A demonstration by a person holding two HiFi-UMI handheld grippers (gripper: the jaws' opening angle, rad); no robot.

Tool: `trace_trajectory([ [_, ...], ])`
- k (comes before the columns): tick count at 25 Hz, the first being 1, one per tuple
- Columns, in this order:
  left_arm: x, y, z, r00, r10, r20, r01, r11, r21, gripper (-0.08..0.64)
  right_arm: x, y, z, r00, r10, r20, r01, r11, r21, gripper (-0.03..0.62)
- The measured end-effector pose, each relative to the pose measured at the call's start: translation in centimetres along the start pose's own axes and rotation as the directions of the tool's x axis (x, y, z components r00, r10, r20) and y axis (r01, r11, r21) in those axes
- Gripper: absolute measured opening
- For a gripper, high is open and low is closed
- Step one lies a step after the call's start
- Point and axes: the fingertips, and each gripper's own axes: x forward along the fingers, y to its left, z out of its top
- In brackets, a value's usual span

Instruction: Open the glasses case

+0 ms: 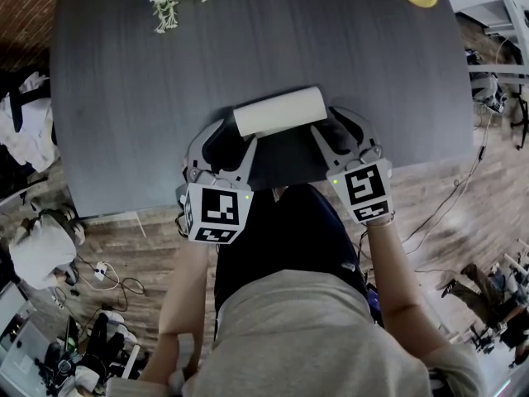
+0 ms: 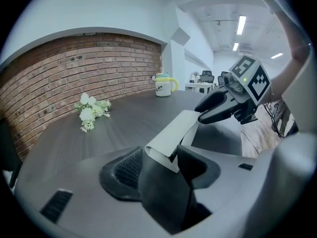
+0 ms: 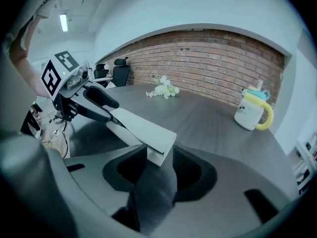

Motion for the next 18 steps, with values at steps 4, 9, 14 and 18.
trace_trajectory([
  [4, -0.1, 0.6, 1.0, 1.0, 0.008, 0.03, -0.008, 1.0, 0.011, 0.238, -0.3, -0.6, 1.2, 0.999, -0.013, 0.032, 0.014, 1.0, -0.012, 0.161],
  [9, 0.2, 1.2, 2.2, 0.999, 0.006, 0.053, -0.007, 1.0, 0.018, 0.217, -0.2, -1.5, 2.3, 0.998, -0.021, 0.054, 0.022, 0.999, -0.026, 0.146],
  [14, 0.6, 2.0, 3.1, 0.997, 0.016, 0.069, -0.02, 0.998, 0.056, 0.097, 0.2, -2.2, 3.5, 0.997, -0.02, 0.072, 0.023, 0.999, -0.037, 0.126],
  [18, 1.2, 3.2, 3.8, 0.997, 0.027, 0.071, -0.031, 0.998, 0.053, 0.069, 0.9, -2.6, 4.4, 0.997, -0.009, 0.083, 0.011, 1.0, -0.027, 0.115],
])
